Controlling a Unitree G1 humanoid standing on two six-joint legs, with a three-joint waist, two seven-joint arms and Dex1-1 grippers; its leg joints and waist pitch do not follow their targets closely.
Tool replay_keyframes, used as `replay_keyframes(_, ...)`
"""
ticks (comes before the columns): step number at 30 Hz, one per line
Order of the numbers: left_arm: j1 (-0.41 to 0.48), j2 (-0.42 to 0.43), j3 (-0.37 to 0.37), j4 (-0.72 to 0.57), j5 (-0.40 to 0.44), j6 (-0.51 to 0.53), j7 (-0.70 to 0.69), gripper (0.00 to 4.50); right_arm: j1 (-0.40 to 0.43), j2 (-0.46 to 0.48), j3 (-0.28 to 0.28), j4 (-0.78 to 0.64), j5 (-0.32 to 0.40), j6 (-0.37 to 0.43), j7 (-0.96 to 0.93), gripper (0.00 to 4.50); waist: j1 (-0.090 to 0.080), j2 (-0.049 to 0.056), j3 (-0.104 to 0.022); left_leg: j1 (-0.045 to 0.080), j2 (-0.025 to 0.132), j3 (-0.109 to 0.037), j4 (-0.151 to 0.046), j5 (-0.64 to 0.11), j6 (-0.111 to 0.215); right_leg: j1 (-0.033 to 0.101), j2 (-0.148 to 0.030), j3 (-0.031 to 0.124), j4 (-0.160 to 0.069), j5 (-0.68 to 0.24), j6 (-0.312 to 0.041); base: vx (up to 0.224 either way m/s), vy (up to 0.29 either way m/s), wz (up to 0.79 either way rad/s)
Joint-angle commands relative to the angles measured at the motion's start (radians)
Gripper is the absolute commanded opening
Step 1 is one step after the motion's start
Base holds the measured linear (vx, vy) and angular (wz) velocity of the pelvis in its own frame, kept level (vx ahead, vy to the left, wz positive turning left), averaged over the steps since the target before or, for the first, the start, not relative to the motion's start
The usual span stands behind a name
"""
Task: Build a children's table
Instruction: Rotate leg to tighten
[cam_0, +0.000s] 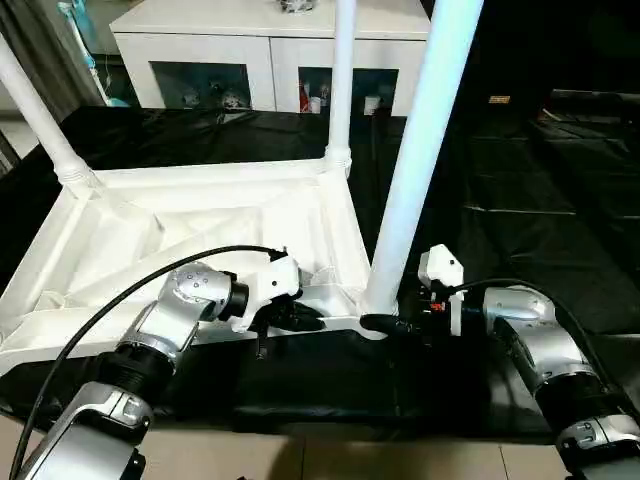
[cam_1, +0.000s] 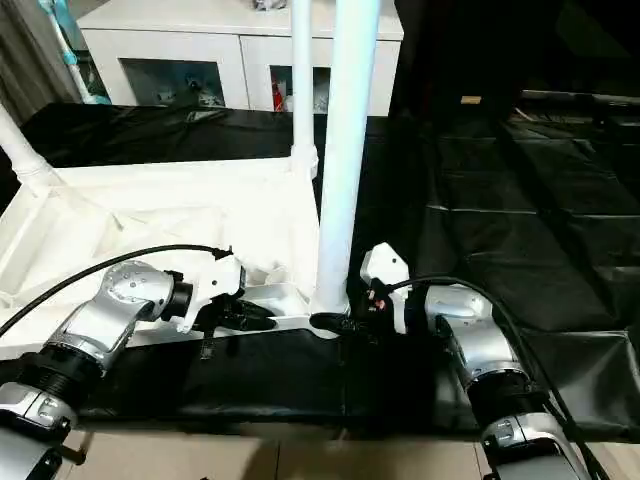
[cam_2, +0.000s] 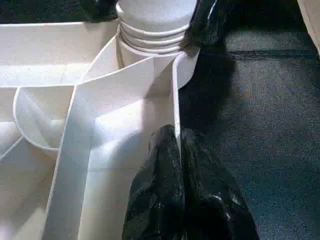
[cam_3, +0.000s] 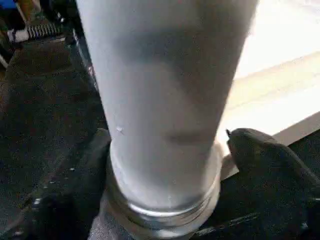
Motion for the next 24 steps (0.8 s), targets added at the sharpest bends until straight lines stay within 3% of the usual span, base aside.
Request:
replay_keyframes(1, 0.021, 0.012, -0.045, 0.008, 0.026, 0.018, -0.030, 0.00, -0.013, -0.004, -0.001, 0.015, -0.016, -0.002, -0.004, 3.46, -0.001, -0.009, -0.057, -0.001, 0.025, -0.004, -0.060, -0.155, 0.087, 0.053, -0.045, 0.037, -0.051, -0.100, -0.265, 0.000, 0.000, 0.00)
replay_keyframes(11, 0.025, 0.020, -0.050, -0.003, 0.027, 0.032, -0.032, 0.00, -0.017, -0.004, -0.001, 0.025, -0.013, -0.003, -0.006, 2.76, -0.002, -0.008, -0.058, -0.001, 0.024, -0.005, -0.059, -0.155, 0.084, 0.054, -0.044, 0.036, -0.050, -0.093, -0.268, 0.000, 0.000, 0.00)
replay_keyframes(19, 0.021, 0.010, -0.047, 0.016, 0.033, 0.052, -0.006, 0.00, -0.018, 0.025, -0.017, 0.039, -0.015, 0.009, -0.072, 2.67, -0.003, -0.008, -0.059, -0.002, 0.023, -0.005, -0.057, -0.146, 0.090, 0.055, -0.043, 0.036, -0.047, -0.077, -0.275, 0.000, 0.000, 0.00)
replay_keyframes(24, 0.000, -0.030, -0.034, 0.075, 0.046, 0.069, 0.073, 0.00, -0.035, 0.078, -0.035, 0.088, -0.042, 0.008, -0.219, 2.67, -0.013, -0.008, -0.050, 0.001, 0.020, -0.007, -0.064, -0.218, 0.054, 0.050, -0.045, 0.037, -0.063, -0.216, -0.243, 0.000, 0.000, 0.00)
